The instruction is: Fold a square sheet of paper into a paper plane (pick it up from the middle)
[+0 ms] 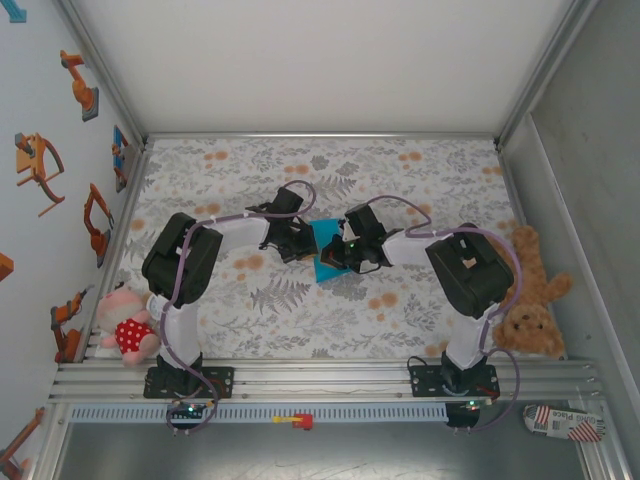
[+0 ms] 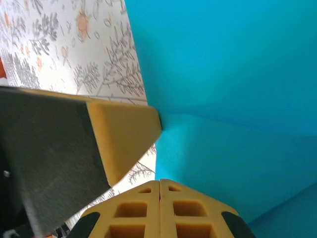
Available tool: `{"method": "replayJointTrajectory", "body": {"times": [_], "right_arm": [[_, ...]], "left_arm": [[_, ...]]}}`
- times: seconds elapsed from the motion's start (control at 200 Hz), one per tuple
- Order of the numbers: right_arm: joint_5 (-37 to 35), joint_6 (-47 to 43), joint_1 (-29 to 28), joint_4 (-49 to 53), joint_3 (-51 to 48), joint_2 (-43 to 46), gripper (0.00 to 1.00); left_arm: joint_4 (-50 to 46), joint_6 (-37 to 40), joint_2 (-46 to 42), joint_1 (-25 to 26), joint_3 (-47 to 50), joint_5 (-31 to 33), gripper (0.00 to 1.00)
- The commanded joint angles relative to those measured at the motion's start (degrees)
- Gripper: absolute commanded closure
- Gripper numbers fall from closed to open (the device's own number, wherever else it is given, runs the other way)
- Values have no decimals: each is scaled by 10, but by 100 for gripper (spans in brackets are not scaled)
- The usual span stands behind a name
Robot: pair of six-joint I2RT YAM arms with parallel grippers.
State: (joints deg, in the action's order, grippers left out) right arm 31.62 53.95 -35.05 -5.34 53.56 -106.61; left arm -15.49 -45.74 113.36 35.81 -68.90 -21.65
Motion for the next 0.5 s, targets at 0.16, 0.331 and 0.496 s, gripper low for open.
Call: {"method": "replayJointTrajectory", "body": {"times": [0.16,0.331,0.496], "right_arm": [[26,-15,-14,-4,-22,-6,100],[8,-23,-14,12,-24,-21,100],[10,-29,-15,8,-20,-16,100]], "left_arm": [[-55,11,29,0,4,49,100],[-56,10,31,0,4,49,100],[-57,10,31,0,5,51,100]]}}
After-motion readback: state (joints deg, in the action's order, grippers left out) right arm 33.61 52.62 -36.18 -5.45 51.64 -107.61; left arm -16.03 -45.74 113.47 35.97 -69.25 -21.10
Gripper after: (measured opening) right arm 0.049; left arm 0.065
